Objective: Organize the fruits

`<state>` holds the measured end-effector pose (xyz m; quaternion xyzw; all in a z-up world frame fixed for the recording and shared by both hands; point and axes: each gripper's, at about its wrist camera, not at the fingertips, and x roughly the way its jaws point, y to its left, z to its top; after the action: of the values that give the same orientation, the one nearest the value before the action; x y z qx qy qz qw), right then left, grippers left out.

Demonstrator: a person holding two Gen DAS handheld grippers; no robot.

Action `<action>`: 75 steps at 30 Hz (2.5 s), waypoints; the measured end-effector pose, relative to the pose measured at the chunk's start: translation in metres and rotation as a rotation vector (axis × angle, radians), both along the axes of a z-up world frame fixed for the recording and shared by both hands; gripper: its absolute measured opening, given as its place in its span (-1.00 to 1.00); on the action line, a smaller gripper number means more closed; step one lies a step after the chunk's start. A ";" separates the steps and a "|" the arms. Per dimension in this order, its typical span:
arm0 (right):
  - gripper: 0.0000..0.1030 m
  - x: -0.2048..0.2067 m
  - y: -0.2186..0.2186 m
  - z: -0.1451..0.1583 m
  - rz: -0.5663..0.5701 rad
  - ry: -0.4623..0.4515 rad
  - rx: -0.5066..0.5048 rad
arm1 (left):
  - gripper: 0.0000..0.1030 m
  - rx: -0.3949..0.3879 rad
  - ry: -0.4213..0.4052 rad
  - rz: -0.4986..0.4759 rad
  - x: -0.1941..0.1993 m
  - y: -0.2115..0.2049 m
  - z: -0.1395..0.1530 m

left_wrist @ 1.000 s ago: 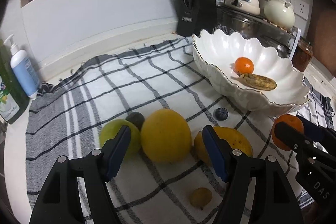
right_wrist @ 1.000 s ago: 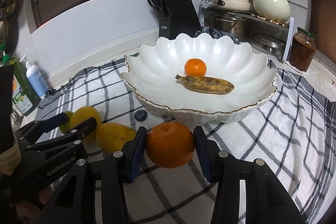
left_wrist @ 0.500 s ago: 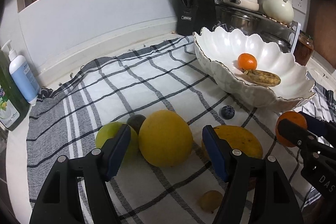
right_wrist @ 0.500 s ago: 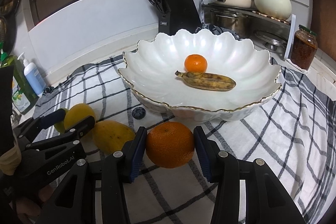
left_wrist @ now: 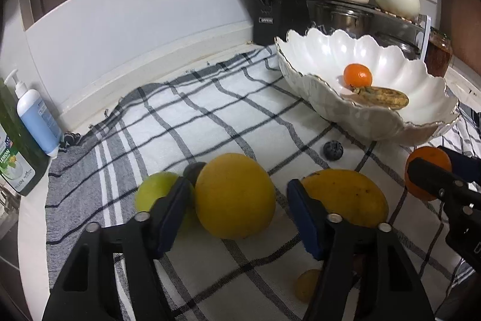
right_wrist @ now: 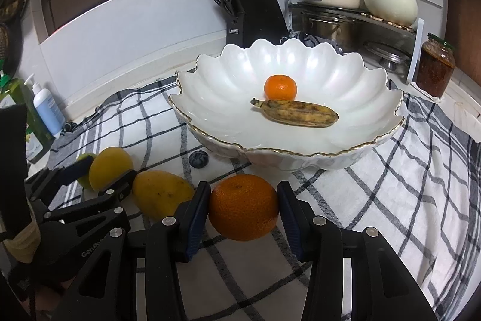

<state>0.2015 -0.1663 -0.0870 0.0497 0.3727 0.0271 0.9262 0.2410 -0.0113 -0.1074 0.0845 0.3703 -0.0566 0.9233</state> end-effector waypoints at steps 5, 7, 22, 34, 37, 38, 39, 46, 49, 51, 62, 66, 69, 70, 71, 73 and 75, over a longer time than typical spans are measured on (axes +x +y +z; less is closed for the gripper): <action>-0.09 -0.002 0.001 0.000 0.001 0.001 -0.005 | 0.09 0.017 0.002 0.010 0.000 0.000 -0.001; -0.09 -0.002 0.000 -0.002 0.002 0.007 -0.001 | 0.07 0.020 0.002 0.011 0.000 0.000 -0.001; -0.09 -0.006 0.001 0.003 0.001 -0.004 0.009 | 0.02 -0.036 0.045 0.025 -0.008 0.007 0.004; -0.09 -0.016 -0.004 0.019 -0.004 -0.043 0.021 | 0.02 -0.056 -0.012 0.019 -0.022 0.006 0.034; -0.09 -0.019 -0.008 0.025 -0.010 -0.054 0.025 | 0.02 -0.065 -0.025 0.014 -0.026 0.004 0.043; -0.09 -0.020 -0.009 0.027 -0.012 -0.059 0.027 | 0.02 -0.066 -0.029 0.012 -0.026 0.004 0.046; -0.09 -0.021 -0.010 0.029 -0.014 -0.062 0.028 | 0.02 -0.068 -0.033 0.011 -0.027 0.003 0.048; -0.09 -0.027 -0.021 0.045 -0.024 -0.092 0.034 | 0.02 -0.087 -0.065 -0.008 -0.031 -0.008 0.069; -0.09 -0.028 -0.027 0.054 -0.034 -0.108 0.032 | 0.02 -0.097 -0.080 -0.020 -0.031 -0.014 0.079; -0.09 -0.028 -0.031 0.059 -0.040 -0.119 0.030 | 0.02 -0.103 -0.087 -0.028 -0.030 -0.018 0.085; -0.09 -0.020 -0.060 0.091 -0.084 -0.175 0.005 | 0.02 -0.143 -0.122 -0.093 -0.016 -0.048 0.115; -0.09 -0.013 -0.070 0.100 -0.096 -0.189 -0.008 | 0.02 -0.154 -0.131 -0.113 -0.007 -0.059 0.124; -0.09 -0.005 -0.077 0.105 -0.102 -0.192 -0.009 | 0.02 -0.159 -0.137 -0.125 0.000 -0.066 0.129; -0.09 -0.002 -0.080 0.106 -0.105 -0.193 -0.011 | 0.02 -0.161 -0.139 -0.130 0.003 -0.069 0.131; -0.09 0.000 -0.082 0.107 -0.108 -0.194 -0.013 | 0.02 -0.163 -0.139 -0.133 0.005 -0.070 0.132; -0.09 0.004 -0.086 0.109 -0.112 -0.195 -0.017 | 0.02 -0.168 -0.135 -0.139 0.010 -0.074 0.133; -0.09 0.011 -0.090 0.109 -0.116 -0.194 -0.021 | 0.02 -0.171 -0.126 -0.145 0.018 -0.078 0.132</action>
<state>0.2121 -0.2563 0.0220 0.0587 0.2781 -0.0256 0.9584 0.2586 -0.0896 0.0244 0.0354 0.2980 -0.1491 0.9422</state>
